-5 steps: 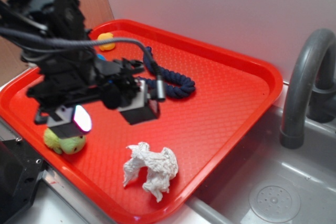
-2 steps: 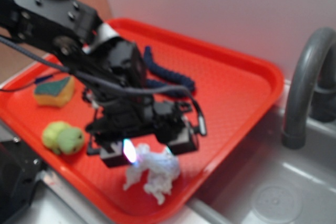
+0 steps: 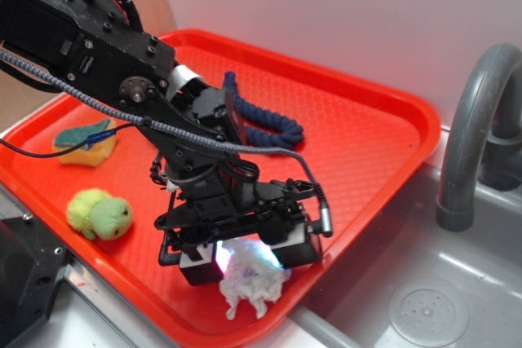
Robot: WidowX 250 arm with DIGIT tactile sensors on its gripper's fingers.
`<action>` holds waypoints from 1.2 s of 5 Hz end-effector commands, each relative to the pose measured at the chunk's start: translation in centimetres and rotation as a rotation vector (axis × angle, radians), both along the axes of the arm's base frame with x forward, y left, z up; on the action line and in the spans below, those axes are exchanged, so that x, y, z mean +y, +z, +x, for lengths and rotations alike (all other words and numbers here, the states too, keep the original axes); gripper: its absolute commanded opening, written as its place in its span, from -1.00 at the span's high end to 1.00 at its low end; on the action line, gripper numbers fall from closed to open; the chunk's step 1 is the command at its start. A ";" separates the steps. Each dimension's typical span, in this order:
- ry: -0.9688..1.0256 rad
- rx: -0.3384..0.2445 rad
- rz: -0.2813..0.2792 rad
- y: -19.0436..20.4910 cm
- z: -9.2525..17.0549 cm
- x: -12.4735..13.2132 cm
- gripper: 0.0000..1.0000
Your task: Grab the white paper.
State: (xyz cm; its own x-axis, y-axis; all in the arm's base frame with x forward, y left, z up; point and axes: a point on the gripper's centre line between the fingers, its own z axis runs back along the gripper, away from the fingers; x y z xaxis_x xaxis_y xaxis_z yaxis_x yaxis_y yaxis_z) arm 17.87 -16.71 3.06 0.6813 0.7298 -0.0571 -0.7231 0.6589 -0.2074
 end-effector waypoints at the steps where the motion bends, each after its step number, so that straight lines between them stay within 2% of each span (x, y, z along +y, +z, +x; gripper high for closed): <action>1: -0.071 -0.051 0.078 4.2 1.3 3.1 1.00; 2: -0.199 -0.081 0.203 8.7 3.5 6.4 1.00; 3: -0.392 -0.110 0.269 13.3 5.7 9.0 1.00; 4: -0.597 -0.089 0.243 16.8 6.9 10.5 1.00; 5: -0.761 -0.110 0.246 19.1 7.1 11.1 1.00; 6: -0.800 -0.137 0.282 21.3 6.7 11.8 1.00</action>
